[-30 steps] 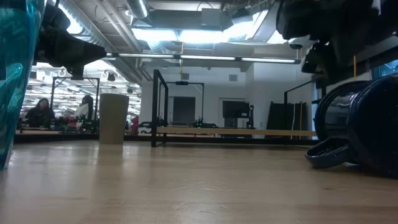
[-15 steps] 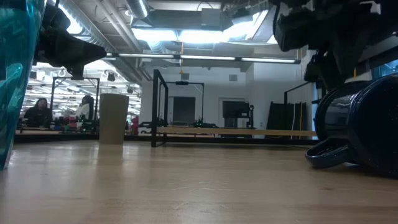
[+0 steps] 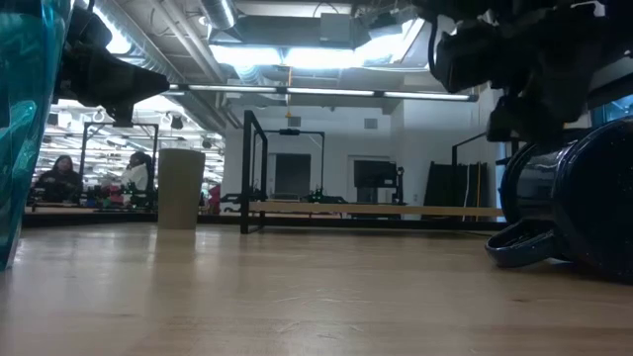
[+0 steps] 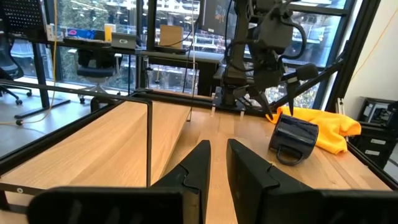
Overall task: Stack small to large cups/mugs on shelf
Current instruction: Put the blue mug on the shelf
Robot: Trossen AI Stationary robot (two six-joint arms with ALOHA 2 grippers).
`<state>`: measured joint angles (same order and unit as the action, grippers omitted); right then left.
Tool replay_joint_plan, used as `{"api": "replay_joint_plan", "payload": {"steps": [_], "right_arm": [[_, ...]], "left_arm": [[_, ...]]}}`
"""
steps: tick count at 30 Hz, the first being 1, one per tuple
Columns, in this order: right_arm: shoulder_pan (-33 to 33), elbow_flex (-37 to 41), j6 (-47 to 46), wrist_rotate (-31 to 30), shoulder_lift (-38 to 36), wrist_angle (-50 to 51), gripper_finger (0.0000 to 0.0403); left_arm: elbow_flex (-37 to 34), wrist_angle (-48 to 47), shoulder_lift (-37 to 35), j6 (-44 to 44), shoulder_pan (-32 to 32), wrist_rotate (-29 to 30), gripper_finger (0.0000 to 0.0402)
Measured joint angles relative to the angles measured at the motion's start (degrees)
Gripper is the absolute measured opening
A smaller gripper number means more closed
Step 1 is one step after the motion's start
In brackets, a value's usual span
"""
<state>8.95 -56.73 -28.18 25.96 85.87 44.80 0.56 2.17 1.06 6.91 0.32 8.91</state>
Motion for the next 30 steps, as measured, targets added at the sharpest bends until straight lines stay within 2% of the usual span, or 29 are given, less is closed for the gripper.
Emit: {"api": "replay_joint_plan", "payload": {"steps": [11, 17, 21, 30], "right_arm": [[1.48, -0.09, 0.98, 5.6, 4.33, -1.47, 0.0219], [1.49, -0.1, 1.46, 6.46, 4.8, -2.45, 0.0208], [1.44, -0.11, 1.56, 6.49, 4.8, -2.81, 0.0179], [1.2, -0.13, 1.56, 7.31, 4.77, -3.99, 0.0086]], "left_arm": [[-0.02, 0.0, 0.0, -0.01, 0.0, -0.02, 0.0047], [0.0, -0.02, 0.0, 0.0, -0.01, -0.02, 0.0047], [0.0, -0.02, 0.0, -0.01, -0.02, -0.02, 0.0047], [0.0, -0.02, 0.0, 0.01, -0.02, -0.02, 0.0047]]}}
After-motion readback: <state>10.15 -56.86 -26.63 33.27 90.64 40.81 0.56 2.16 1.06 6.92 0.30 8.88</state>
